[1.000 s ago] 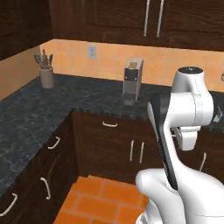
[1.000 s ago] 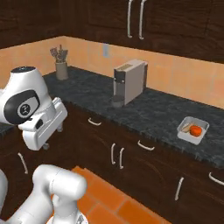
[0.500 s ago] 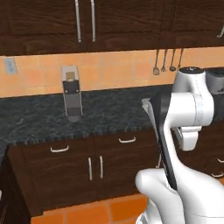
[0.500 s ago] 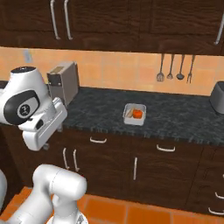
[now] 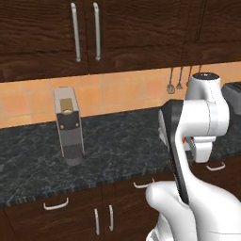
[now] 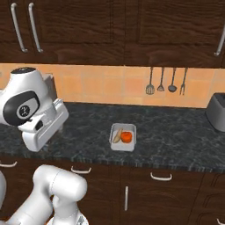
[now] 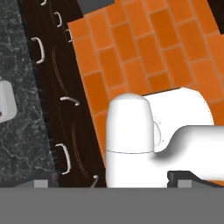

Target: Take the meat container that has the chicken drumstick and place it on the second highest rack of the freezer. Then take the vegetable container that has the squash and sweet potato and place it on the highest rack of the freezer.

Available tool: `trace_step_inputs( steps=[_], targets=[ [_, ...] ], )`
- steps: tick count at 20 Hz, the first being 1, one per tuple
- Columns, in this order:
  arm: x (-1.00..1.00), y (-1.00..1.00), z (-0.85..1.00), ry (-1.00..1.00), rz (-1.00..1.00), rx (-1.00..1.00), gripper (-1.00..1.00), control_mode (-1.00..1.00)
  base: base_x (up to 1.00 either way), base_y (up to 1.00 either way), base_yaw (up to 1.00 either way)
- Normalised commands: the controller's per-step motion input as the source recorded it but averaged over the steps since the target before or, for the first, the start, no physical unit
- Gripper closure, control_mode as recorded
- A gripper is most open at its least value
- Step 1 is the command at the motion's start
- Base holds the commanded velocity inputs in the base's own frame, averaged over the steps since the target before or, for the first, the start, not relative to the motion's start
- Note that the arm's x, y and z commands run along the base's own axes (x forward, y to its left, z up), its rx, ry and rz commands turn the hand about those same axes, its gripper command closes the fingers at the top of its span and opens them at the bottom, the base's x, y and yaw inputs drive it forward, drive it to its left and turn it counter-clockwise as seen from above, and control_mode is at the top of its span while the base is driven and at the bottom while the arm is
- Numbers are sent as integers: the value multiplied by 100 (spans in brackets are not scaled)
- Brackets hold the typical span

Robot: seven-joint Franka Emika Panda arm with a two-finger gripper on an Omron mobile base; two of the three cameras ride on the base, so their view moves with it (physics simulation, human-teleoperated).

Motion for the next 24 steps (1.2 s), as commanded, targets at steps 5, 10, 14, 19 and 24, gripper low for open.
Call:
trace_step_inputs(
  steps=[5, 10, 14, 19, 24],
  targets=[
    [4, -26, -5, 2, 0, 1, -100, -100, 19, -7, -1],
    [1, -96, -24, 4, 3, 7, -100, -100, 0, 0, 0],
    [36, -72, -25, 5, 0, 1, -100, -100, 0, 0, 0],
    [44, -61, -33, 6, 1, 0, -100, -100, 0, 0, 0],
    [30, -50, -49, 4, 6, 0, -100, -100, 0, 0, 0]
  ],
)
